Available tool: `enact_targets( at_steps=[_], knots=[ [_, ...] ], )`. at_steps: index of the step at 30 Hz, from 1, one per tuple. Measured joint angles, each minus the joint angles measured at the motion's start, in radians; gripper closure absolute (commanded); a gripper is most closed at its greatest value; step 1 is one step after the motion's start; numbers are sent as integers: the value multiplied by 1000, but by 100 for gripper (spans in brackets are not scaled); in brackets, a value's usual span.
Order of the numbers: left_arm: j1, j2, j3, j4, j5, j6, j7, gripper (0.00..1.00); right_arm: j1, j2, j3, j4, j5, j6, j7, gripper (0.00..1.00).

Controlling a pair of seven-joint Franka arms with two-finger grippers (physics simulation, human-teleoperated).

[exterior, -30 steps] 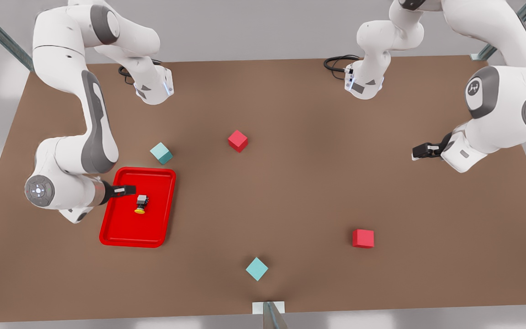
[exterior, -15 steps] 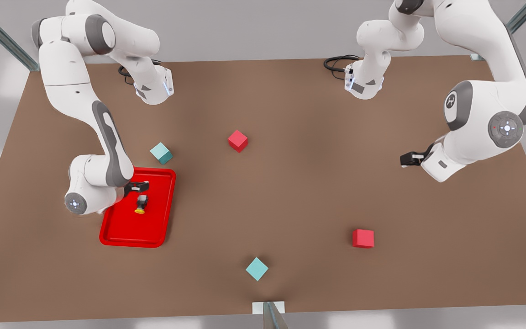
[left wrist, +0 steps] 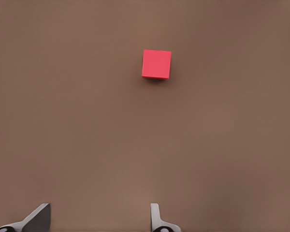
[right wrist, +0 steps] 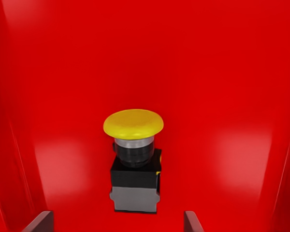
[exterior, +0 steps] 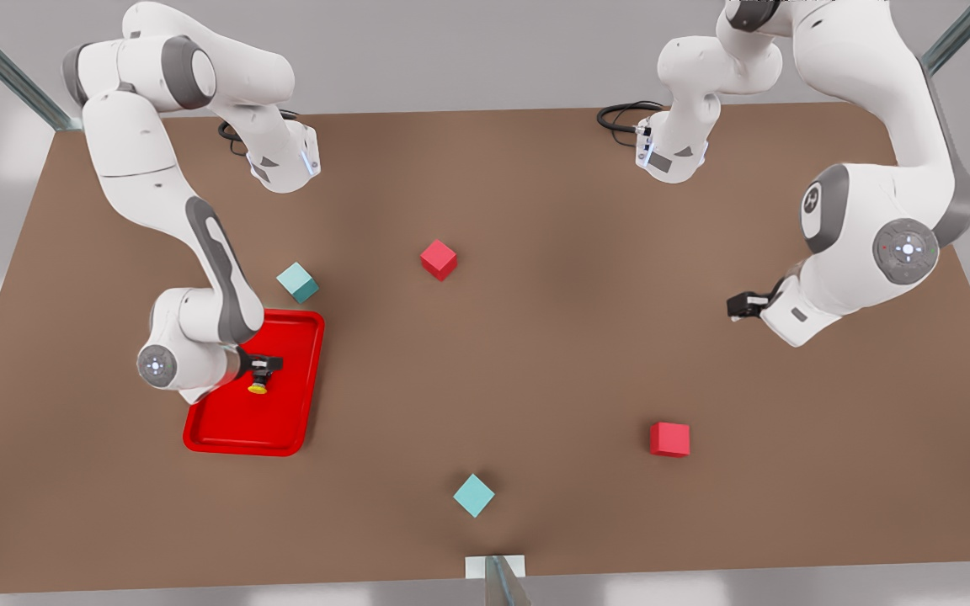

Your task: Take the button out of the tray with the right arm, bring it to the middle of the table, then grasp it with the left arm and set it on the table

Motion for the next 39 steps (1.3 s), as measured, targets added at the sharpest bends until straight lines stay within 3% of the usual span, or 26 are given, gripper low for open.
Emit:
enact_targets(
  at_steps=[29,32,39],
  knots=[
    [-8,39,0,2,-1,55,-6,0,5,-2,1,-95,-38,150,-6,0],
    [-7,42,0,1,-1,60,-6,0,20,4,0,-102,-38,161,-5,21],
    [-7,45,0,1,0,68,-7,0,21,12,0,-104,-39,175,-2,27]
  ],
)
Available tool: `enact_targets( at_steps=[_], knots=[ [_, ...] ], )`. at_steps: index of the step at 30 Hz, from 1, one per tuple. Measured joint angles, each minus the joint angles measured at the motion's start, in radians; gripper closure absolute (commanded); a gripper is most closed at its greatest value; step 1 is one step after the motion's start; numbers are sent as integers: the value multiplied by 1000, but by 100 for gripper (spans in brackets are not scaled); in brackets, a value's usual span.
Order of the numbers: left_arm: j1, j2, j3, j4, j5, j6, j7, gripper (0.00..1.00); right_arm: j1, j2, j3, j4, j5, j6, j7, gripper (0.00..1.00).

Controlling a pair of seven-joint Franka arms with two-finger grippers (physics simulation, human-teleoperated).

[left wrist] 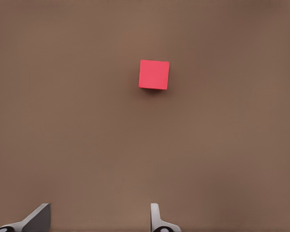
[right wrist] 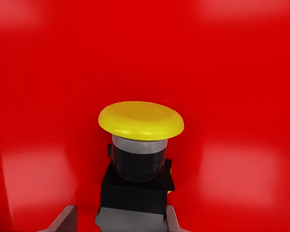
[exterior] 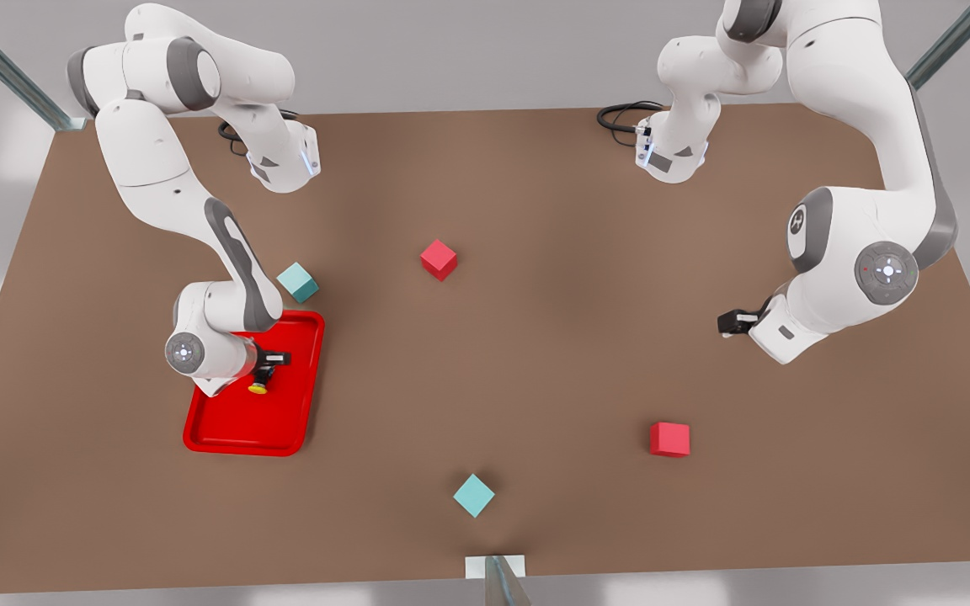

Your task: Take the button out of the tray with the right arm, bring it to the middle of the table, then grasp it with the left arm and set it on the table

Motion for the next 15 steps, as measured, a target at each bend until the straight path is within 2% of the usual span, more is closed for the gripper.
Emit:
enact_targets(
  at_steps=[3,5,7,15],
  knots=[
    [0,1,0,0,0,1,0,0,-1,0,0,0,-2,3,-1,41],
    [1,1,0,0,0,3,0,0,-3,-1,0,1,-3,4,-3,45],
    [1,2,0,0,0,5,0,0,-5,-1,0,2,-2,3,-6,57],
    [1,0,0,0,1,8,0,0,-1,-5,0,6,0,-1,-17,57]
  ],
)
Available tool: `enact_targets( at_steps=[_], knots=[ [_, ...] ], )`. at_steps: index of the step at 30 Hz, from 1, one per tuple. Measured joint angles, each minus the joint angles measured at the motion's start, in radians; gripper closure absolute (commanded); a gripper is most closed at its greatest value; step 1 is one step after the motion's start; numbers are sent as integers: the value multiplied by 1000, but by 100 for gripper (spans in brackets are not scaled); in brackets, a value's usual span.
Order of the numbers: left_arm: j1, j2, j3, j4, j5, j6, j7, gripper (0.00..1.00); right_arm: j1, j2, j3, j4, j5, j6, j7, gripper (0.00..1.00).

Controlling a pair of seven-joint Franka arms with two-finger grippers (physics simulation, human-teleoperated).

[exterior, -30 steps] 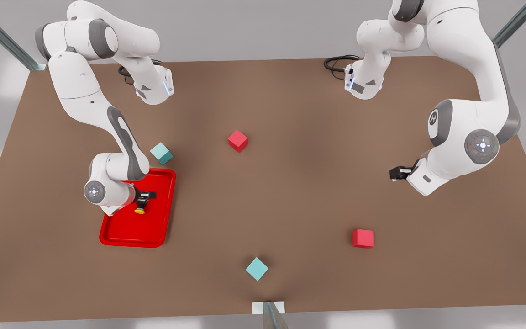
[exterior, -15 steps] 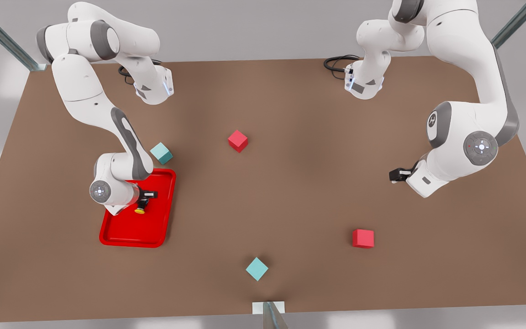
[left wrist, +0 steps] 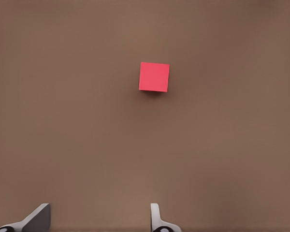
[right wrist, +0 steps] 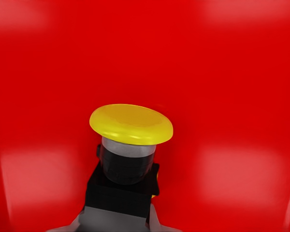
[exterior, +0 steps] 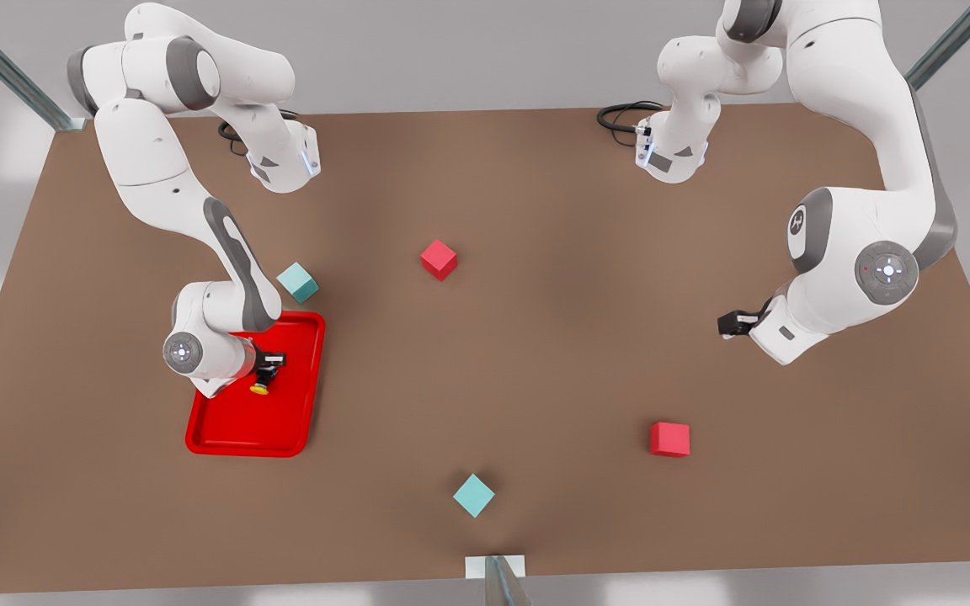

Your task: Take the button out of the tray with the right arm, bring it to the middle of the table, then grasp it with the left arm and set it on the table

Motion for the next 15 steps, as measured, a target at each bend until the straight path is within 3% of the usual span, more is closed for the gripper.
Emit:
enact_targets(
  at_steps=[6,10,15],
  knots=[
    [9,-4,0,0,0,-3,1,0,10,-42,2,51,1,-58,-2,58],
    [11,-6,0,0,0,-5,1,0,62,-65,11,189,2,-187,22,56],
    [15,-9,0,-1,1,-9,1,0,110,-42,195,358,10,-350,134,57]
  ],
)
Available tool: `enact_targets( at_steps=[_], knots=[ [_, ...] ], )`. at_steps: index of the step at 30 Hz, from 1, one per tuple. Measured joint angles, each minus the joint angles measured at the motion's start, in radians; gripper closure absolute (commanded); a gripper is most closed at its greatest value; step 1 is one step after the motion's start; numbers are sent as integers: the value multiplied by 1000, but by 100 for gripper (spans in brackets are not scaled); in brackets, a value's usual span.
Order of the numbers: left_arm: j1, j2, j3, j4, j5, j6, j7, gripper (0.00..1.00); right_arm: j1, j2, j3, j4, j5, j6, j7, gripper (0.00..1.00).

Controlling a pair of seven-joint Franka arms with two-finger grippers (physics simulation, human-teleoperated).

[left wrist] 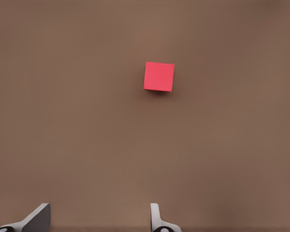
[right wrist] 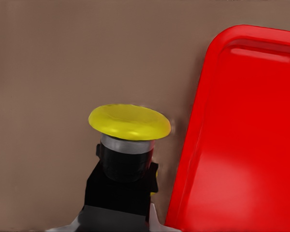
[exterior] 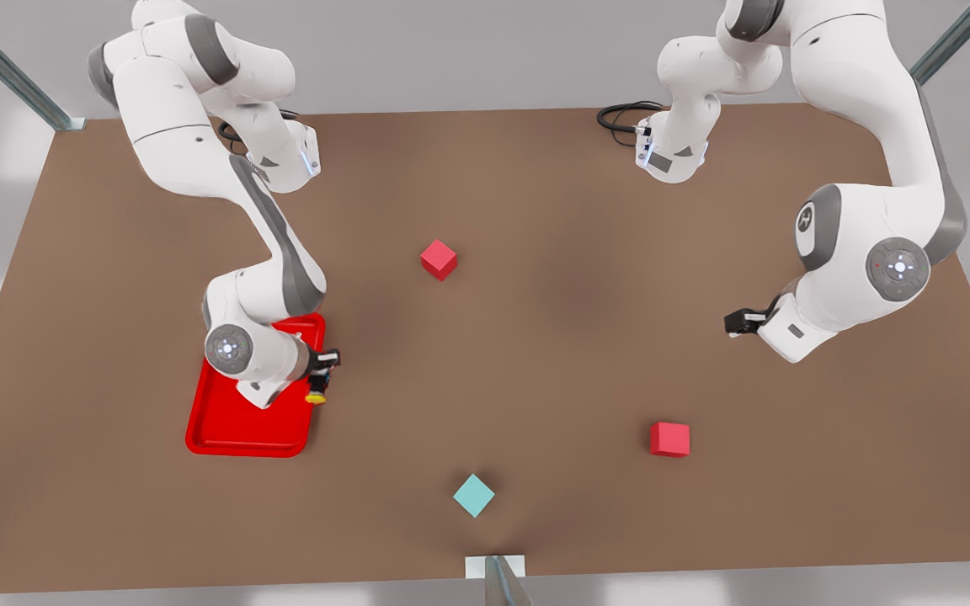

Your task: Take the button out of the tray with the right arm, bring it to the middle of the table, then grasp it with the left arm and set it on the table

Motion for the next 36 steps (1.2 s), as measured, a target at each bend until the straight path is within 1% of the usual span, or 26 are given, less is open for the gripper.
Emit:
enact_targets(
  at_steps=[3,8,11,14,15,16,17,21,22,24,26,27,28,29,30,32,33,34,35,36],
  knots=[
    [0,1,0,-1,0,-1,0,0,110,85,34,141,17,-55,103,57],
    [1,1,1,-1,0,-1,0,0,352,333,38,519,65,-85,319,56],
    [0,0,1,-1,0,-2,0,0,446,433,37,625,101,-25,447,55],
    [1,0,1,-1,1,-2,1,0,523,538,37,699,122,90,565,55],
    [1,1,2,-1,1,-2,1,0,542,577,37,734,126,131,601,52],
    [2,1,3,-1,1,-3,0,0,554,606,37,754,128,171,637,37],
    [2,1,3,-1,1,-3,0,0,565,628,37,767,129,211,671,0],
    [1,1,3,-1,1,-3,0,0,575,656,38,789,131,327,790,0],
    [-1,1,3,0,1,-3,0,0,563,646,40,791,135,337,816,0],
    [-25,0,-10,10,-2,-4,-10,0,516,574,39,784,140,313,862,0],
    [-81,-1,-76,17,-6,-3,-37,0,398,457,38,743,141,202,886,0],
    [-96,7,-124,25,-8,-2,-55,0,304,372,36,684,134,119,886,0],
    [-112,23,-161,35,-9,1,-73,0,195,274,35,589,105,32,879,0],
    [-140,48,-182,45,-9,7,-93,0,51,146,36,439,56,-43,859,0],
    [-169,71,-193,51,-8,18,-114,0,-99,50,35,333,0,-106,828,0],
    [-216,122,-201,55,-8,50,-156,0,-318,-52,34,243,-96,-208,746,0],
    [-240,154,-202,56,-7,71,-179,0,-344,-96,-7,226,-117,-253,697,0],
    [-255,187,-202,56,-6,93,-201,0,-312,-157,-83,202,-111,-291,649,0],
    [-268,220,-200,57,-5,117,-221,0,-272,-212,-138,183,-101,-323,603,0],
    [-279,248,-198,57,2,141,-240,0,-252,-234,-166,182,-87,-351,559,0]
  ],
)
